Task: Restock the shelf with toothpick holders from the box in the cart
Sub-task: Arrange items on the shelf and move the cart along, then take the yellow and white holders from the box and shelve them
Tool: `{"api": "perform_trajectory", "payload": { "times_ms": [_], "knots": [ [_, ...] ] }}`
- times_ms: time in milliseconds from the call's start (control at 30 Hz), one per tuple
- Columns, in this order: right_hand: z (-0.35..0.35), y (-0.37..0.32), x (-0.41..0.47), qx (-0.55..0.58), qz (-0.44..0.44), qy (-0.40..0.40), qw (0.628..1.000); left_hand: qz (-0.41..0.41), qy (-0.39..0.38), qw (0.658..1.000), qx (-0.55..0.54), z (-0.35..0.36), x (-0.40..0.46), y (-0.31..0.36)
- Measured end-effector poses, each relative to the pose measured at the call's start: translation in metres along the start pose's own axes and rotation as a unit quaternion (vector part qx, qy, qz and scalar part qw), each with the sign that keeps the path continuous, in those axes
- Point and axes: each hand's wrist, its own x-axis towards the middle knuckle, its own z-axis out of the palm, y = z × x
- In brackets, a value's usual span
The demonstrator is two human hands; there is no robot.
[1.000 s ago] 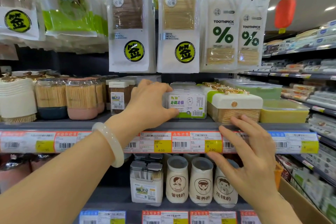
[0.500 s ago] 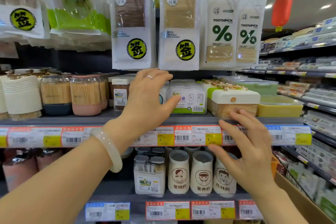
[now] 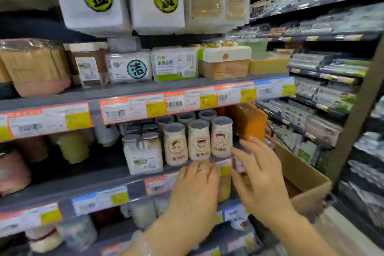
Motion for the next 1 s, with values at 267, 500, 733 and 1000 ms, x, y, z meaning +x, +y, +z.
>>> {"api": "perform_trajectory", "payload": {
  "times_ms": [267,500,733,1000],
  "knots": [
    [-0.016,0.044,-0.111,-0.111,0.169,-0.267,0.942,0.030,-0.119,0.992,-0.035,0.073,0.006,0.074],
    [-0.039,0.092,-0.164,-0.128,0.268,-0.359,0.885,0.051,-0.189,0.979,-0.062,0.121,0.029,0.140],
    [-0.059,0.179,-0.200,-0.104,0.287,-0.415,0.857,0.012,-0.241,0.966,-0.092,0.162,0.081,0.216],
    [-0.078,0.269,-0.192,-0.068,0.266,-0.446,0.852,-0.057,-0.293,0.948,-0.113,0.197,0.139,0.267]
  ]
}}
